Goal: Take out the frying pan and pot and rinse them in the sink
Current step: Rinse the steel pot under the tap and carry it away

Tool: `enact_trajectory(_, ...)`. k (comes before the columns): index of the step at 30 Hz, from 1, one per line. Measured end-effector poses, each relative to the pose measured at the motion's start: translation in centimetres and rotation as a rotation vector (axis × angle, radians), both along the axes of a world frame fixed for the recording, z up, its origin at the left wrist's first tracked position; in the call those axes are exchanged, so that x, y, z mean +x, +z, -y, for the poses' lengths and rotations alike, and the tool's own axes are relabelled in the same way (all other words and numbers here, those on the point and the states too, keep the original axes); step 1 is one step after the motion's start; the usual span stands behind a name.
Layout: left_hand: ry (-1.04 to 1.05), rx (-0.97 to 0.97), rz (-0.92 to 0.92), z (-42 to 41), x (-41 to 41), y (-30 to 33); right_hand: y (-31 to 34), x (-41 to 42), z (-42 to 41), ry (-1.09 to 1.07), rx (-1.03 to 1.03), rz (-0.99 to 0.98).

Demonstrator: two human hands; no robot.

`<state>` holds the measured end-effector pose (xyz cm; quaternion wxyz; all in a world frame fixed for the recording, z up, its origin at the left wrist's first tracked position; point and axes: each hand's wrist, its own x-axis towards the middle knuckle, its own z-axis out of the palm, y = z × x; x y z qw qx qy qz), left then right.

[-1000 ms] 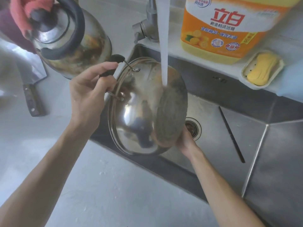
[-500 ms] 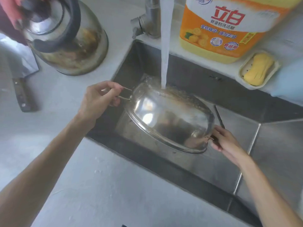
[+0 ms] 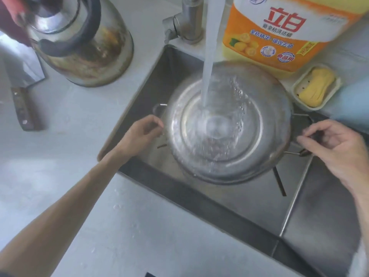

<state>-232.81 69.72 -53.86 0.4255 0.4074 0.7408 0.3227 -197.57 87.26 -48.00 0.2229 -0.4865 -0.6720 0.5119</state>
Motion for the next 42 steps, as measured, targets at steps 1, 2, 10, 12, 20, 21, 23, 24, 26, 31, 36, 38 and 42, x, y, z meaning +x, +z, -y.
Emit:
enact_trajectory(1, 0.039, 0.056, -0.023, 0.0, -0.1, 0.7, -0.8, -0.2, -0.2, -0.008, -0.009, 0.001)
enact_trajectory(2, 0.078, 0.097, -0.053, 0.1, -0.2, 1.5, -1.7, -0.7, -0.2, -0.026, -0.027, -0.003)
enact_trajectory(10, 0.329, 0.249, -0.210, 1.0, -1.3, 9.2, -10.0, -4.9, 2.5, -0.095, -0.446, 0.003)
enact_trajectory(12, 0.362, 0.158, -0.234, 1.5, -1.5, 8.8, -10.0, -5.8, 2.2, -0.155, -0.447, -0.019)
enact_trajectory(20, 0.214, -0.161, -0.218, 4.6, -0.5, 2.4, -2.5, -5.3, -0.6, -0.053, 0.048, -0.050)
enact_trajectory(21, 0.202, -0.171, -0.232, 4.5, -0.1, 1.8, -1.7, -5.0, -0.7, -0.038, 0.083, -0.061)
enact_trajectory(23, 0.208, -0.175, -0.289, 4.0, 0.4, 1.0, -0.8, -4.2, -0.6, -0.034, 0.127, -0.067)
enact_trajectory(24, 0.221, -0.163, -0.318, 3.8, 0.6, 0.9, -0.6, -3.8, -0.5, -0.033, 0.136, -0.074)
enact_trajectory(26, 0.243, -0.091, -0.328, 3.2, 0.7, 1.0, -0.8, -3.0, -0.1, -0.036, 0.140, -0.078)
enact_trajectory(31, 0.209, 0.106, -0.408, 2.0, 0.0, 3.4, -5.5, -1.5, 1.2, -0.097, -0.024, -0.007)
enact_trajectory(36, 0.089, 0.166, -0.446, 0.8, -0.2, 5.7, -9.8, -2.5, 3.2, -0.030, -0.272, 0.096)
enact_trajectory(38, 0.116, 0.110, -0.406, 0.5, -0.6, 5.2, -10.5, -2.5, 3.6, -0.064, -0.356, 0.026)
enact_trajectory(42, 0.130, -0.107, -0.392, 0.5, -1.3, 2.5, -10.5, -1.0, 2.5, -0.188, -0.426, -0.039)
